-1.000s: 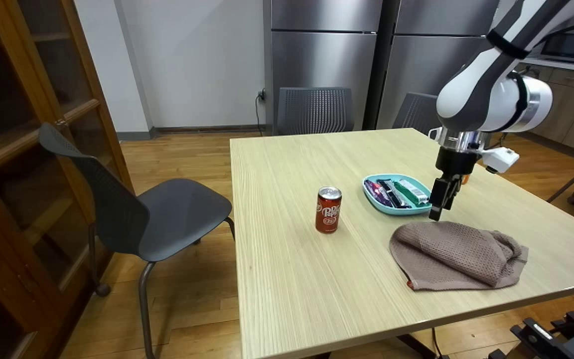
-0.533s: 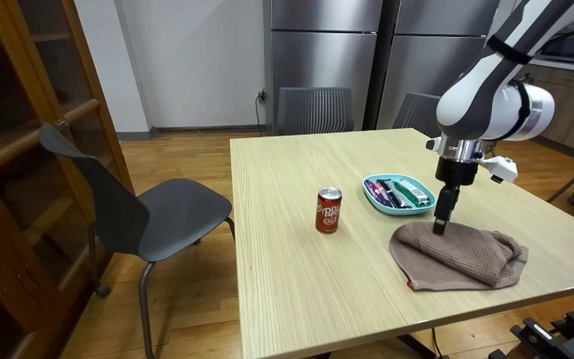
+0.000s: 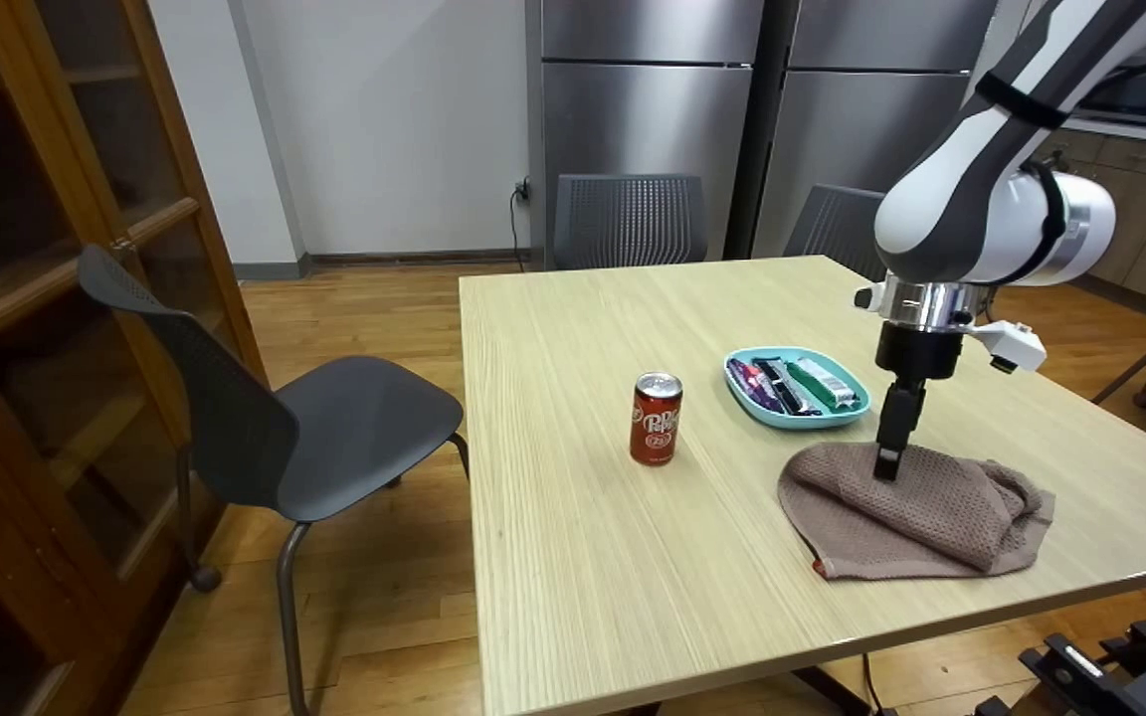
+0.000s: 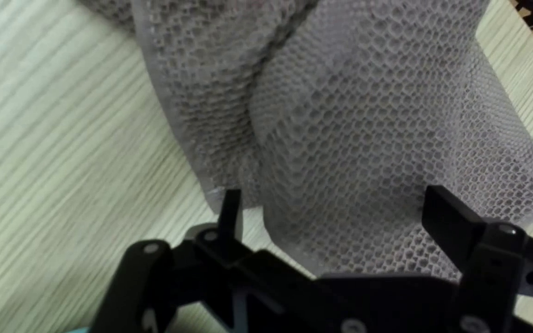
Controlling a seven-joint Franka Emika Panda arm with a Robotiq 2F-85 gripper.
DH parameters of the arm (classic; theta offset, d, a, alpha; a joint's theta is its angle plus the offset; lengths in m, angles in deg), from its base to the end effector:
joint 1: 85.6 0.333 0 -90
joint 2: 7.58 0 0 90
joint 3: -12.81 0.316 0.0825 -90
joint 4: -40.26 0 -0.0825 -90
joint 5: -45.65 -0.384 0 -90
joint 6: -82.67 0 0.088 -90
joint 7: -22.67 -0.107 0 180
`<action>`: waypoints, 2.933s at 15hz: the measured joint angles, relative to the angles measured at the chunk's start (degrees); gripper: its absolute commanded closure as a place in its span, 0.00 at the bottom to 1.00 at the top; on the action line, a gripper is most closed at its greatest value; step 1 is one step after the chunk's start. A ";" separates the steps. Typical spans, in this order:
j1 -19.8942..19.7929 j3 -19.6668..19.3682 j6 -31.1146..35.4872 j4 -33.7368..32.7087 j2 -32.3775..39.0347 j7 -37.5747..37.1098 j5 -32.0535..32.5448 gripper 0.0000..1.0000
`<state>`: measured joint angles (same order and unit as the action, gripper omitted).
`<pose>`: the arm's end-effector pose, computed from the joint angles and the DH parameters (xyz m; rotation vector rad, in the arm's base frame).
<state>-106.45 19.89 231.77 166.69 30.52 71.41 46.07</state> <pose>0.4872 -0.1111 0.0588 -2.7956 -0.8666 0.2744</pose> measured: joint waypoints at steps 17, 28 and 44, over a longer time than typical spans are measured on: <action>-0.05 0.00 -3.41 1.97 -3.76 1.13 -2.72 0.58; -0.05 -0.01 -3.84 1.97 -3.76 1.49 -3.86 1.00; 1.95 -0.75 -3.81 2.06 -4.89 1.49 -3.64 0.00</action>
<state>-104.50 19.13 227.96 168.75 25.63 72.90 42.43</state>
